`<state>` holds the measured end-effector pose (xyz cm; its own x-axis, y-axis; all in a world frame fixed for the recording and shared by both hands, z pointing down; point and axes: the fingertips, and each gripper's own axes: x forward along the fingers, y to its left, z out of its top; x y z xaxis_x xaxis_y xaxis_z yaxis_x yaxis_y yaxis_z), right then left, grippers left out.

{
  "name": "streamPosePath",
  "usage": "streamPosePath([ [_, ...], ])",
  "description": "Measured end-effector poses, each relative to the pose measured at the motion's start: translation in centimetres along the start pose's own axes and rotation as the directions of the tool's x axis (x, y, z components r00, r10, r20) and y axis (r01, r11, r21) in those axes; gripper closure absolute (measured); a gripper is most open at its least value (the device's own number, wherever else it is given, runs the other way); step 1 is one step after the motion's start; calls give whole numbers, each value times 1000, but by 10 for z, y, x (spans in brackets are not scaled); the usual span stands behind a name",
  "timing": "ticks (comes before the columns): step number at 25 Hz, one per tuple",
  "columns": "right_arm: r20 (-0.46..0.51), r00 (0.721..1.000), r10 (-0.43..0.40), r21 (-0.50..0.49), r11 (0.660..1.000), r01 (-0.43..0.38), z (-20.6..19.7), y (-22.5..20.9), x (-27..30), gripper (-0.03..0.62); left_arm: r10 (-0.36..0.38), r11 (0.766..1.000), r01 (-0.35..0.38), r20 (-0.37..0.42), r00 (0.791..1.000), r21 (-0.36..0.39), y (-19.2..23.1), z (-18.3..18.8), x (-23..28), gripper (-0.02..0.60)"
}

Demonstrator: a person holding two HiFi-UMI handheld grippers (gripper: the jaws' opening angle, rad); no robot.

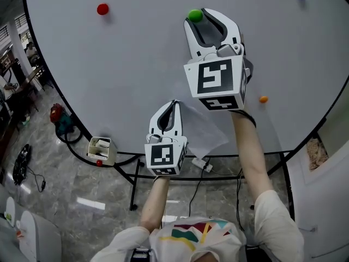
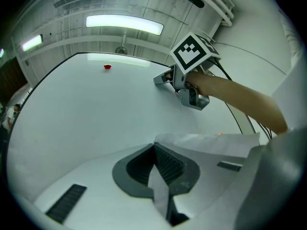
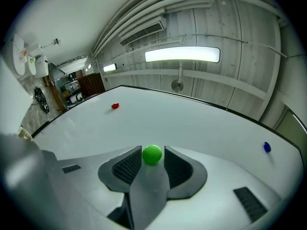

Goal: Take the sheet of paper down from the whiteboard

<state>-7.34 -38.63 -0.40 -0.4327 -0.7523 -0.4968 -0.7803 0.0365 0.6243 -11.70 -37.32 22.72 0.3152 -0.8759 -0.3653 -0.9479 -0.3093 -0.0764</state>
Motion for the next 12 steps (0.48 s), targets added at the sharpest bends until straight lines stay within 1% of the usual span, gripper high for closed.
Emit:
streamPosePath([
  [2,13,1000,-2,2,1000,2,2,0,-1,461,0,1000,0,1,1000,-2,-1,2,-1,536],
  [5,41,999,-2,34,999,0,5,-1,-14,456,2,1000,-2,-1,1000,-4,-2,2,-3,535],
  [6,61,998,-3,47,999,0,7,-1,-22,456,4,1000,-4,-3,1000,-3,-2,1,-3,535],
  [8,144,990,1,76,997,-12,11,0,-42,456,9,1000,-9,-11,1000,2,1,-1,-5,535],
  [9,180,984,-3,104,995,-16,10,1,-55,456,13,1000,-13,-15,1000,5,2,-3,-6,535],
  [10,191,981,-15,144,990,-13,5,3,-68,456,19,1000,-19,-21,1000,8,4,-6,-8,535],
  [12,153,987,-45,237,972,8,-19,7,-96,456,33,999,-33,-31,999,5,8,-11,-14,537],
])
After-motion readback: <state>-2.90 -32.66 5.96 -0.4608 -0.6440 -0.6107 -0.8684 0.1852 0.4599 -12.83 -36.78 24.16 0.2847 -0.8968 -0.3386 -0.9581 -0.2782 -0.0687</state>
